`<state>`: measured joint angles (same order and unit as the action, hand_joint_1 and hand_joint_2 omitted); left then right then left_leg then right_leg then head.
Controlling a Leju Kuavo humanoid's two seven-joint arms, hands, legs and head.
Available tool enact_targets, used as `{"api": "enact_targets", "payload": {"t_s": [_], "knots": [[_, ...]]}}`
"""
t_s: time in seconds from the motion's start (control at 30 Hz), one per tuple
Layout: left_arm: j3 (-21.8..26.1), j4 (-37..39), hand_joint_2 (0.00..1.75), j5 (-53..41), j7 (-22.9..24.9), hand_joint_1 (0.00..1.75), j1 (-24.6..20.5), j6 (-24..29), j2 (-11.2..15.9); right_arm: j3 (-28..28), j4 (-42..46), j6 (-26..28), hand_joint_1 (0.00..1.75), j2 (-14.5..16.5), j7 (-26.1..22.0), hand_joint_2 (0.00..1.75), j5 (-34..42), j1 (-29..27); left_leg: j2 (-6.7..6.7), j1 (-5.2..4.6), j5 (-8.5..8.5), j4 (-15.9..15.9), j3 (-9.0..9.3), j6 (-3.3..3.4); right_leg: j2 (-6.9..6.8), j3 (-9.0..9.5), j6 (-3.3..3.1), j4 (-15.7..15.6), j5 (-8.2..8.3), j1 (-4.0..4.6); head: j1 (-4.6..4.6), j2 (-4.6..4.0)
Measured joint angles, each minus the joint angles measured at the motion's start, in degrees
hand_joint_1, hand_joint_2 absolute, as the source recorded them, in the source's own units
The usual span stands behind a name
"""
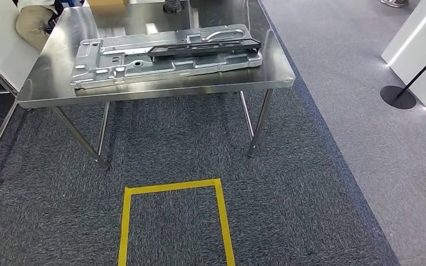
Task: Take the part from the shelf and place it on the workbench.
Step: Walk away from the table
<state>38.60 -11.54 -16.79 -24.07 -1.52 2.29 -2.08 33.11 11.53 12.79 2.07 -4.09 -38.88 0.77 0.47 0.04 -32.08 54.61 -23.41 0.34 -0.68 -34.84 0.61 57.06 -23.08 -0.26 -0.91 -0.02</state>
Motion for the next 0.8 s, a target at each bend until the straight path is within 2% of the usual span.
{"api": "enact_targets", "payload": {"t_s": [0.03,0.07,0.1,0.13,0.2,0.23,0.27,0.3,0.37,0.4,0.43,0.5,0.57,0.6,0.63,0.7,0.73,0.77,0.8], "knots": [[0.0,0.01,0.0,-0.08,0.74,0.0,0.02,-0.17,-0.01,0.16,-0.06,-1.21,0.0,-0.01,0.78,0.0,0.35,0.03,0.06,0.03,0.34,-0.22,-0.3,0.32,-0.02,-0.11,0.38,-0.02,0.36,-0.1,0.0,0.0],[0.01,0.01,0.0,-0.16,1.53,0.0,0.09,-0.36,-0.01,0.39,-0.1,-2.51,0.0,-0.04,1.71,0.0,0.75,0.05,0.16,0.07,0.87,-0.37,-0.62,0.75,0.05,-0.41,0.69,0.41,-0.01,-0.22,-0.02,-0.01],[0.01,0.01,0.0,-0.26,2.39,0.0,0.11,-0.52,-0.01,0.69,-0.14,-3.93,0.0,-0.05,2.76,0.0,1.15,0.06,0.25,0.15,1.48,-0.52,-1.03,1.16,0.15,-1.01,0.94,1.81,-1.27,-0.3,0.1,0.0],[0.02,0.01,0.0,-0.37,3.18,0.0,0.11,-0.62,-0.01,1.01,-0.2,-5.42,0.0,-0.05,3.83,0.0,1.6,0.06,0.33,0.2,2.11,-0.61,-1.57,1.48,0.25,-2.04,1.13,4.44,-3.38,-0.41,0.21,0.0],[0.02,0.0,0.0,-0.58,4.36,0.0,0.12,-0.71,0.0,1.55,-0.3,-7.69,0.0,-0.03,5.24,0.0,2.3,0.07,0.37,0.05,3.07,-0.45,-2.94,1.76,0.36,-4.66,1.48,12.14,-8.45,-0.54,0.44,0.01],[0.02,0.01,0.0,-0.66,4.78,0.0,0.15,-0.74,0.0,1.78,-0.34,-8.57,0.0,-0.01,5.72,0.0,2.58,0.07,0.37,-0.02,3.48,-0.26,-3.67,1.74,0.37,-5.38,1.62,15.14,-9.99,-0.56,0.45,0.0],[0.02,0.01,0.0,-0.75,5.12,0.0,0.18,-0.78,-0.01,2.02,-0.36,-9.25,0.0,-0.01,6.07,0.0,2.79,0.1,0.37,-0.05,3.81,0.0,-4.37,1.67,0.37,-5.06,1.69,16.21,-10.45,-0.57,0.45,0.01],[0.02,0.01,0.0,-0.82,5.36,0.0,0.18,-0.8,-0.01,2.26,-0.36,-9.81,0.0,-0.01,6.38,0.0,2.96,0.12,0.37,-0.05,4.05,0.33,-4.98,1.57,0.37,-3.52,1.68,14.86,-9.86,-0.57,0.46,0.0],[0.02,0.0,0.0,-0.97,5.74,0.0,0.15,-0.82,-0.02,2.68,-0.36,-10.67,0.0,-0.01,6.86,0.0,3.29,0.2,0.37,-0.03,4.31,1.11,-5.89,1.34,0.36,2.12,1.36,6.9,-7.44,-0.56,0.47,0.01],[0.02,0.01,0.0,-1.04,5.88,0.0,0.11,-0.81,-0.02,2.84,-0.36,-10.99,0.0,-0.01,7.05,0.44,3.43,0.28,0.37,-0.14,4.34,1.56,-6.23,1.15,0.35,4.46,1.06,3.07,-6.58,-0.47,0.44,0.01],[0.02,0.01,0.0,-1.11,5.97,0.0,0.06,-0.79,-0.02,3.03,-0.36,-11.32,0.0,0.01,7.17,0.87,3.57,0.34,0.37,-0.22,4.4,1.9,-6.49,0.91,0.35,5.92,0.73,0.51,-6.14,-0.36,0.41,0.01],[0.02,0.01,0.0,-1.27,6.05,0.0,0.0,-0.76,-0.02,3.51,-0.36,-11.74,0.0,0.03,7.36,1.75,3.93,0.41,0.37,-0.34,4.62,2.17,-6.78,0.32,0.36,6.26,0.1,-0.66,-5.94,-0.1,0.35,0.01],[0.03,0.0,0.87,-1.55,6.07,0.0,0.0,-0.73,-0.02,4.13,-0.36,-11.9,0.0,0.11,7.71,1.75,4.31,0.41,0.27,-0.25,4.47,2.45,-7.02,-0.32,0.28,6.13,-0.61,-0.97,-5.45,-0.27,0.37,0.01],[0.04,0.0,1.31,-1.7,6.09,0.0,0.02,-0.71,-0.02,4.42,-0.36,-11.94,0.0,0.16,7.86,1.75,4.44,0.43,0.18,-0.17,3.55,3.63,-7.54,-0.65,0.22,6.02,-0.99,-1.16,-5.16,-0.39,0.3,0.01],[0.05,0.0,1.75,-1.84,6.13,0.0,0.03,-0.69,-0.03,4.68,-0.36,-12.03,0.0,0.22,7.93,1.75,4.51,0.44,0.1,-0.06,1.94,5.98,-8.55,-0.98,0.16,5.87,-1.33,-1.33,-4.89,-0.5,0.24,0.01],[0.16,0.0,1.75,-2.06,6.19,0.0,0.08,-0.66,-0.03,5.21,-0.36,-12.23,0.0,0.28,7.88,1.75,4.57,0.42,0.04,0.21,-2.25,13.63,-11.78,-1.52,0.13,5.39,-1.62,-1.31,-4.59,-0.44,0.1,0.01],[0.24,0.0,1.75,-2.15,6.2,0.0,0.11,-0.65,-0.03,5.47,-0.36,-12.34,0.0,0.29,7.87,1.75,4.61,0.39,0.04,0.33,-3.61,17.09,-13.22,-1.72,0.14,5.19,-1.63,-1.26,-4.49,-0.41,0.09,0.0],[0.32,0.0,1.75,-2.23,6.21,0.0,0.15,-0.65,-0.03,5.74,-0.36,-12.43,0.0,0.3,7.91,1.75,4.67,0.36,0.04,0.42,-3.9,18.88,-13.89,-1.84,0.16,5.04,-1.59,-1.2,-4.41,-0.41,0.08,0.01],[0.39,0.0,1.75,-2.28,6.21,0.0,0.18,-0.64,-0.03,5.96,-0.36,-12.54,0.0,0.32,7.94,1.75,4.76,0.34,0.04,0.52,-3.01,18.29,-13.41,-1.88,0.18,4.97,-1.52,-1.12,-4.36,-0.42,0.08,0.01]]}}
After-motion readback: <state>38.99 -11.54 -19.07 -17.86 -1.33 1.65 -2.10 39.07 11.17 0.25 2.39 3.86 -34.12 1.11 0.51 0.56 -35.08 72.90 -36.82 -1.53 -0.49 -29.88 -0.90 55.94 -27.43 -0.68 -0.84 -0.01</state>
